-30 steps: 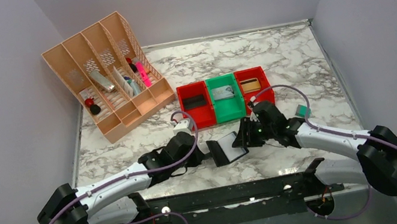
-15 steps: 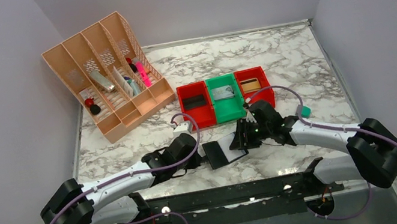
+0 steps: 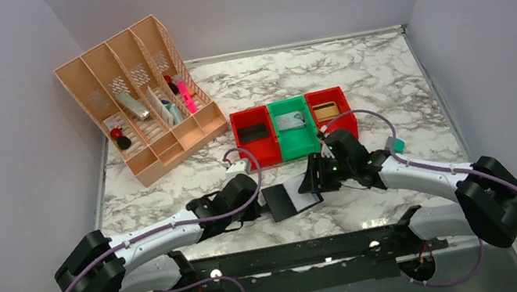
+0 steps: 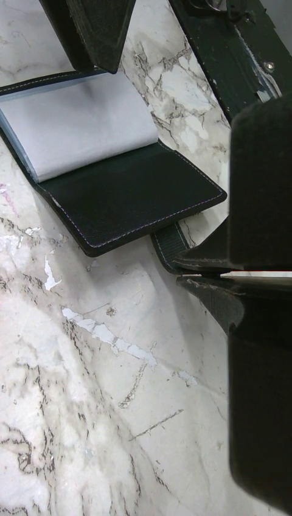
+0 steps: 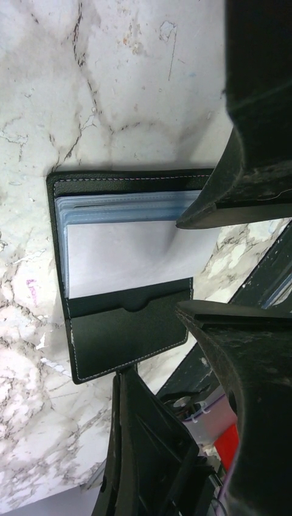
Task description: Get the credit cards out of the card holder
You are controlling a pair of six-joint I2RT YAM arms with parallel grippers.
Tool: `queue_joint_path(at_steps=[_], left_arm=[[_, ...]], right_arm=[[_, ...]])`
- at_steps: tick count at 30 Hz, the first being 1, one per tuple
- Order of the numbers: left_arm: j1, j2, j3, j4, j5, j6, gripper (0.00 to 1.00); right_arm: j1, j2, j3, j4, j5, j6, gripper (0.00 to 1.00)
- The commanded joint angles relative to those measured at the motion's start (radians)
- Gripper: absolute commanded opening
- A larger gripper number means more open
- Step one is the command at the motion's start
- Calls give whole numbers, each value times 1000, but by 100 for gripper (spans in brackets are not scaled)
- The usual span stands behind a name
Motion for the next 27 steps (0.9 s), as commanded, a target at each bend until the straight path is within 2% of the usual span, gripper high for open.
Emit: queue_joint_path(at_steps=[1,13,24,27], left_arm=[[4,12,33,-11,-31,11,0],[3,19,43,-11,-22,19,0],[4,11,50,-23,-25,35,0],[4,13,50,-23,-18,34,0]], right_arm=[[0,22,-5,17,-8,9,52],[0,79,-7,84,-92,25,52],[0,33,17,-29,68,21,52],[6,1,-43,48,43,61,52]])
